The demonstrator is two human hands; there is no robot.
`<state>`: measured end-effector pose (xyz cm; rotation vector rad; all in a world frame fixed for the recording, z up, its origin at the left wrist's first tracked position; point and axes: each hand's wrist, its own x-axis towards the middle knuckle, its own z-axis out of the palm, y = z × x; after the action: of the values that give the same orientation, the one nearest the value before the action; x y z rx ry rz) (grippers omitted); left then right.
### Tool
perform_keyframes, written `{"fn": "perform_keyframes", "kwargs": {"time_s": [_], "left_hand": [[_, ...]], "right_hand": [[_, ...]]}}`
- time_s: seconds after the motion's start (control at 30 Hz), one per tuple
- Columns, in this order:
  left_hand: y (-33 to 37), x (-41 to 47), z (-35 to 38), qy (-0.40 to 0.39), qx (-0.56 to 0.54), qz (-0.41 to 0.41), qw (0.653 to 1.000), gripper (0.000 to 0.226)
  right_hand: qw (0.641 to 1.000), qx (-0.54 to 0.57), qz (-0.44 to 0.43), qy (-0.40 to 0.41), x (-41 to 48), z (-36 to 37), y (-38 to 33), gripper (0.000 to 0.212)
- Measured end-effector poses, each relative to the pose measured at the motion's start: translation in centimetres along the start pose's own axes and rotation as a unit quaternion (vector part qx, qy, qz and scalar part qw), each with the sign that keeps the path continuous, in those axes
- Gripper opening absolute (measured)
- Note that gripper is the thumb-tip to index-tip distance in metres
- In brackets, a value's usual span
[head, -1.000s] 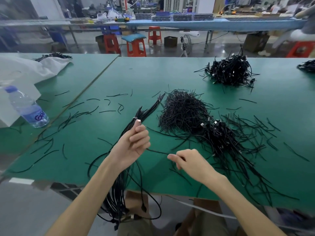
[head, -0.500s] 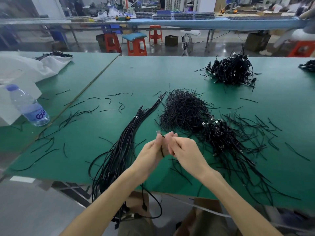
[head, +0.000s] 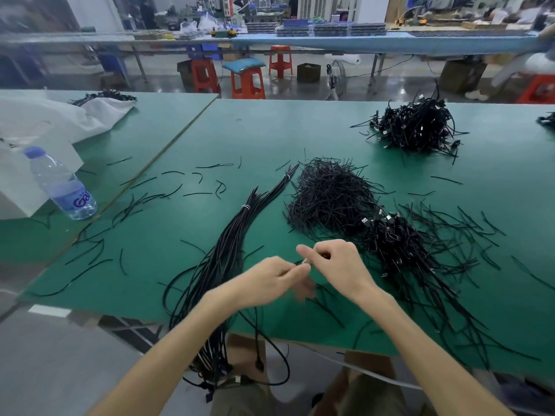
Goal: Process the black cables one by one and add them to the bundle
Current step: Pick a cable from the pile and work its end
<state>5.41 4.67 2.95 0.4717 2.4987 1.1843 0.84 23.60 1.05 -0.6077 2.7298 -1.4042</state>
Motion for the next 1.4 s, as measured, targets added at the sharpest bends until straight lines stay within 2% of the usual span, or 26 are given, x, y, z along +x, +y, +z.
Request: {"fn": "perform_keyframes", "kwargs": {"time_s": [0.03,0.07,0.13,0.2,0.23,0.27,0.33,0.4,0.43,0.47,0.5,0.53,0.57,0.6,0.63,0.67,0.7,0.77,0.87,0.97,1.03,1.13,1.3,1.4], "left_hand": [[-0.1,0.3,0.8,0.04,0.025,0.005,0.999,0.049],[-0.3,0.5,1.5,0.082,0.003,0.011,0.997,0.044],[-0.6,0.9,2.4,0.157,-0.124,0.007,0.98,0.039],[-0.5,1.3,2.8,0.188,-0.283,-0.03,0.94,0.051],[-0.3,1.6,2.9,0.187,-0.383,-0.039,0.904,0.054],[-0.1,2.0,2.8,0.182,-0.488,-0.037,0.853,0.055],[0.5,2.4,1.8,0.18,-0.652,-0.029,0.736,0.054],[0.8,2.1,-0.2,0.19,-0.748,-0.016,0.636,0.035],[0.8,1.9,-1.3,0.195,-0.768,-0.005,0.61,0.024],[1.0,1.4,-2.4,0.196,-0.771,0.005,0.606,0.025],[1.1,1.0,-3.4,0.19,-0.751,0.012,0.632,0.033],[1.1,0.4,-4.1,0.189,-0.694,0.018,0.695,0.04],[0.9,-0.1,-4.5,0.187,-0.595,0.021,0.781,0.045],[0.7,-0.6,-4.5,0.17,-0.466,0.021,0.868,0.048],[0.5,-0.9,-4.2,0.139,-0.338,0.016,0.931,0.051],[0.3,-1.0,-3.7,0.095,-0.253,0.008,0.963,0.053],[0.1,-1.1,-3.1,0.055,-0.194,0.0,0.979,0.054],[-0.3,-1.0,-1.6,0.014,-0.13,-0.009,0.991,0.054],[-1.2,-0.3,0.6,0.02,-0.16,-0.02,0.987,0.05],[-1.4,0.4,2.3,0.072,-0.234,-0.01,0.969,0.05],[-1.0,0.8,3.0,0.132,-0.39,-0.02,0.911,0.053],[0.1,1.2,2.8,0.164,-0.568,-0.03,0.806,0.058],[1.2,0.8,2.2,0.169,-0.71,-0.09,0.678,0.052],[1.5,0.8,2.0,0.178,-0.742,-0.102,0.638,0.043]], "right_hand": [[0.999,0.03,0.005,0.01,0.0,0.3,-0.3,0.061],[0.998,0.063,0.01,0.022,-0.1,0.6,-0.6,0.059],[0.991,0.121,0.02,0.051,-0.4,0.8,-1.1,0.057],[0.987,0.143,0.018,0.065,-1.0,0.9,-1.5,0.058],[0.988,0.144,0.012,0.061,-1.3,1.0,-1.7,0.058],[0.989,0.139,0.005,0.047,-1.6,1.3,-1.9,0.057],[0.993,0.116,-0.006,0.013,-2.3,1.8,-1.9,0.056],[0.996,0.084,-0.006,-0.001,-2.7,1.9,-1.2,0.057],[0.998,0.064,-0.004,-0.001,-2.8,1.6,-0.7,0.06],[0.999,0.042,-0.002,0.005,-2.8,1.2,-0.2,0.062],[1.0,0.02,-0.001,0.016,-2.7,0.6,0.3,0.063],[0.999,0.001,-0.001,0.033,-2.4,0.0,0.8,0.062],[0.998,-0.016,0.001,0.054,-2.1,-0.6,1.3,0.062],[0.997,-0.027,0.003,0.076,-1.8,-1.2,1.7,0.061],[0.995,-0.029,0.004,0.097,-1.5,-1.6,1.9,0.061],[0.993,-0.021,0.005,0.115,-1.2,-1.8,1.9,0.062],[0.992,-0.009,0.005,0.128,-0.9,-1.8,1.7,0.062],[0.988,0.027,0.011,0.149,-0.5,-1.5,0.7,0.063],[0.981,0.104,0.027,0.159,-0.2,-0.7,-1.4,0.063],[0.983,0.111,-0.001,0.144,-0.9,0.2,-3.4,0.06],[0.986,0.1,-0.027,0.127,-1.8,1.2,-4.3,0.057],[0.989,0.088,-0.033,0.111,-3.0,2.3,-4.4,0.055],[0.996,0.014,-0.053,0.075,-4.2,3.6,-3.9,0.045],[0.999,-0.014,-0.031,0.039,-4.5,3.8,-3.5,0.041]]}}
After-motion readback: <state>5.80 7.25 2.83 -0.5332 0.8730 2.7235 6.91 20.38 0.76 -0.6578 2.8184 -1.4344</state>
